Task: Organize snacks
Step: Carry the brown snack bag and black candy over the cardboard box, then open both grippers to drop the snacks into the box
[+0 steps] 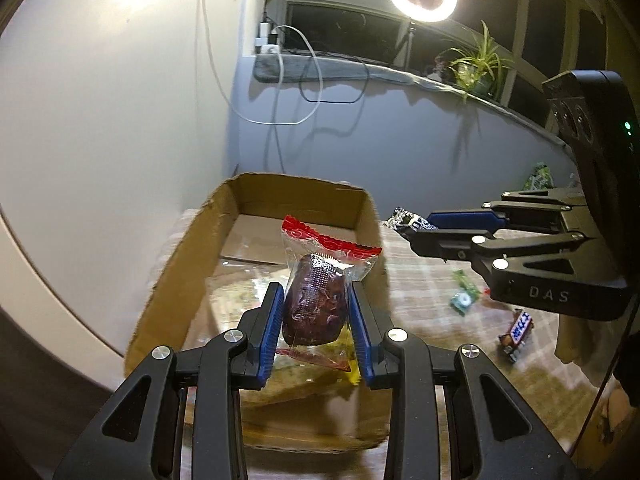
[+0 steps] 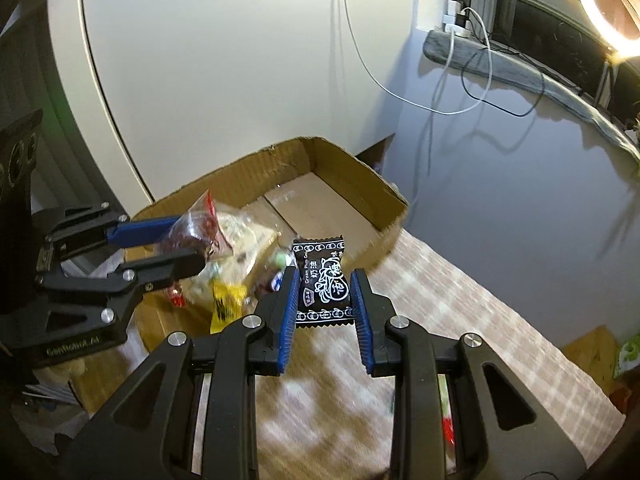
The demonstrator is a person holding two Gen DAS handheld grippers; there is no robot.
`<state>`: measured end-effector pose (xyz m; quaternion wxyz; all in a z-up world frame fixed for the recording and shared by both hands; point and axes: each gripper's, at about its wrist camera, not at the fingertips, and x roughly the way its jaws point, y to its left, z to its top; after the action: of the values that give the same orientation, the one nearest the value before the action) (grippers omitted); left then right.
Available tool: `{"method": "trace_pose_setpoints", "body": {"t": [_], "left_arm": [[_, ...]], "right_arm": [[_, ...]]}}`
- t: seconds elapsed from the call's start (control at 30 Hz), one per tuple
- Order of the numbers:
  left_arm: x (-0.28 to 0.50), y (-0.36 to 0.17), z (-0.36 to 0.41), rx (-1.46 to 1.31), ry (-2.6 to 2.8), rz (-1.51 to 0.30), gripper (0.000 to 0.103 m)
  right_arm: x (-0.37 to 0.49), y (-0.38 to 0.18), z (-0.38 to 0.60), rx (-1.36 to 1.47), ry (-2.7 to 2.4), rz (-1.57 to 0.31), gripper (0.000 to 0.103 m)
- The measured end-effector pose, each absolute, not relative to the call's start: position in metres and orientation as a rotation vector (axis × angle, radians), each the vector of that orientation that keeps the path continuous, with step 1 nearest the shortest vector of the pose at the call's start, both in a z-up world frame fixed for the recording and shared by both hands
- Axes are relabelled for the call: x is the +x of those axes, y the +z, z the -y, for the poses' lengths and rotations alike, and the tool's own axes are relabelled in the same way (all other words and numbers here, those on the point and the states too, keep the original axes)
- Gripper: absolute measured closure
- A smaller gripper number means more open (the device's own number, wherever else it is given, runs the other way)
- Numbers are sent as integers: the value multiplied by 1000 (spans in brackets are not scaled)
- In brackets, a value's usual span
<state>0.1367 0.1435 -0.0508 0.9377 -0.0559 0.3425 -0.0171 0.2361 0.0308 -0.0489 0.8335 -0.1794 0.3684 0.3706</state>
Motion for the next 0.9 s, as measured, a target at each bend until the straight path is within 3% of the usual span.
{"method": "trace_pose_setpoints", "body": {"t": [0.9], "left_arm": [[141,-65,-173,-145,15,-726,67]], "right_arm": [[273,-69,-87,-341,836,-848,76]]}}
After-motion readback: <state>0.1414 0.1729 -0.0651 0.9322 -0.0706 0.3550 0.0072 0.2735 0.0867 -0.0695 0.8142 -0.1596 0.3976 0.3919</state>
